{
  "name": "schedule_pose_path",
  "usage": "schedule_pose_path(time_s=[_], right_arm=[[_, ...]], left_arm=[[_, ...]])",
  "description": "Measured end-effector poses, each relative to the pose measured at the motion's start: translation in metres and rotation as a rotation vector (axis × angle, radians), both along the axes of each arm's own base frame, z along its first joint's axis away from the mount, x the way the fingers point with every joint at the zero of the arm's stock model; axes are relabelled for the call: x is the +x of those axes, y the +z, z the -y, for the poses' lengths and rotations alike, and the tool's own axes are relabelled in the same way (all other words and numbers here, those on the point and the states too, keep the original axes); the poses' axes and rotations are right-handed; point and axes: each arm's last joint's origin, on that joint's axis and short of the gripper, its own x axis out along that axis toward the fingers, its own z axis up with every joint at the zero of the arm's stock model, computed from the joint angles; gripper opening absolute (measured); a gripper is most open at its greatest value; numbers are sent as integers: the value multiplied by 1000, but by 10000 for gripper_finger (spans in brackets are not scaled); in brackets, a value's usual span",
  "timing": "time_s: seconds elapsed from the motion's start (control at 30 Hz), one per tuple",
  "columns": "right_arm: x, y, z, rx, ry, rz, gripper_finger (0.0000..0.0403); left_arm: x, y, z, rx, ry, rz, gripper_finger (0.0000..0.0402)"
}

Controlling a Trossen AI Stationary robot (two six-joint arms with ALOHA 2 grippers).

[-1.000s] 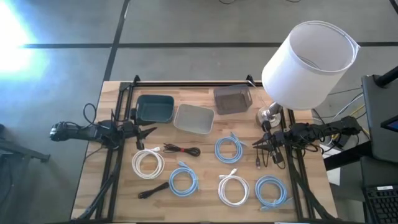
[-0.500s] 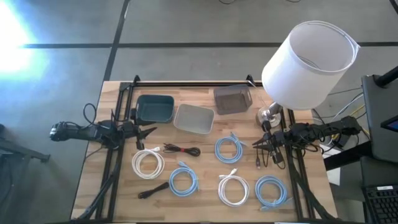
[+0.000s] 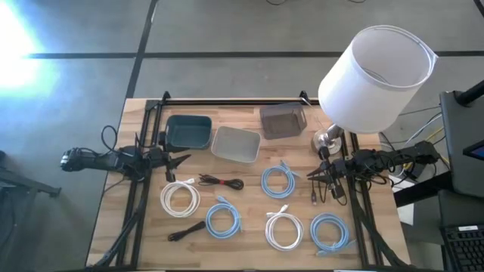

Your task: Pick & Place USB Port

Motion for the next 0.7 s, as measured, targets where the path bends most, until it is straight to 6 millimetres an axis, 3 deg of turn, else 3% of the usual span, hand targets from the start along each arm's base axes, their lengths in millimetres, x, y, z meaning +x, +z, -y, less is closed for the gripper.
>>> schedule_pose_path(time_s=[0.7], right_arm=[[0,0,0,-5,0,1,43]], left_arm=[[0,0,0,-4,0,2,115]])
